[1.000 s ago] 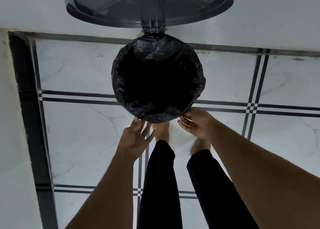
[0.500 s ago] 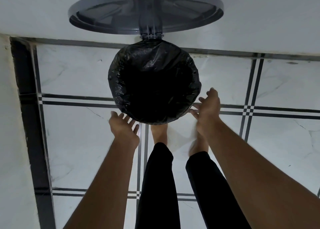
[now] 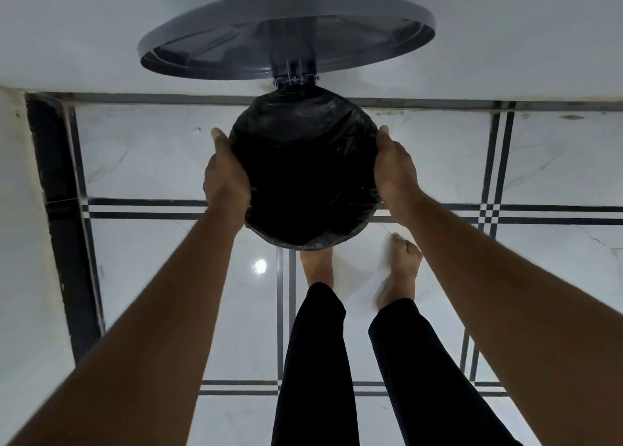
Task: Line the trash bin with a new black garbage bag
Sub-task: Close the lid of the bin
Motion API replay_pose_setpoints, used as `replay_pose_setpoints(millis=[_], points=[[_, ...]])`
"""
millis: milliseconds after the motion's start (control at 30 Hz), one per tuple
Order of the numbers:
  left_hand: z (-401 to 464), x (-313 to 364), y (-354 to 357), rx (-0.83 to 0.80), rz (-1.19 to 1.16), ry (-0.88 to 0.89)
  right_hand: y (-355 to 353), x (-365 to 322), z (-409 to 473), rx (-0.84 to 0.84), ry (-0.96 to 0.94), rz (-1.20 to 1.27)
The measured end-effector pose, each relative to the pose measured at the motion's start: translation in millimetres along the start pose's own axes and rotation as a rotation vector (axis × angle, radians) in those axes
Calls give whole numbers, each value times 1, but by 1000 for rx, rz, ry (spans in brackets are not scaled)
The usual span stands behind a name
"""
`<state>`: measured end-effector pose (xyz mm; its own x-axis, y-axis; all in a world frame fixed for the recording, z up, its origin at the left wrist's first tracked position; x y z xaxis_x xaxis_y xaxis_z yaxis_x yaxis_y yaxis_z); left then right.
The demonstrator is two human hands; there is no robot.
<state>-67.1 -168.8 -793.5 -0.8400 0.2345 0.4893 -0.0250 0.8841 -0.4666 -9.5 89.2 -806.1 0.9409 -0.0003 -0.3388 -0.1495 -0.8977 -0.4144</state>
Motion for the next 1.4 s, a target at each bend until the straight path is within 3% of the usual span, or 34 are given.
replay_pose_setpoints(millis=[100, 200, 267, 333, 400, 467, 533, 733, 867, 1033, 1100, 1167, 1267, 1400], points=[[21, 9, -3, -15, 136, -77, -4, -12, 6, 25, -31, -64], [37, 25, -9, 21, 244, 71, -5, -24, 12, 82, -124, 9], [43, 34, -4, -90, 264, 153, 1, -31, 16, 22, -146, -47], [48, 33, 4, -239, 185, 77, 6, -35, 15, -38, -142, -142], [47, 39, 4, -258, 295, 110, 2, -37, 8, 37, -178, -212], [38, 53, -5, -99, 471, 277, -9, -39, -12, 185, -270, -238], [10, 65, -19, -12, 458, 380, -17, -42, -41, 277, -363, -217], [-112, 74, -56, -152, 356, 759, -27, -48, -146, 267, -505, 88], [-182, 92, -87, -112, 325, 1033, -40, -66, -205, 273, -571, 287], [-206, 138, -101, 31, 384, 1306, -64, -107, -239, 469, -808, 250], [-200, 157, -99, 82, 411, 1318, -69, -120, -235, 529, -897, 202], [-191, 170, -92, 93, 445, 1293, -69, -128, -223, 461, -918, 173], [-177, 175, -79, 5, 498, 1236, -62, -127, -207, 302, -853, 85], [-158, 166, -75, -29, 494, 1026, -68, -110, -189, 366, -766, -77]])
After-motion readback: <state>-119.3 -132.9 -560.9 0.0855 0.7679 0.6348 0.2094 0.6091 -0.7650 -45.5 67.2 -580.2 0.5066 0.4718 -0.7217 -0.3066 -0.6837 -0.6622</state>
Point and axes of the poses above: each hand's wrist, its own z-axis towards the middle knuckle, its own y-axis out of the palm, x = y × z, the point moved 4 cm from there along z, towards the middle knuckle, and after that the axes turned 6 degrees about y, right-handed, at the moved point
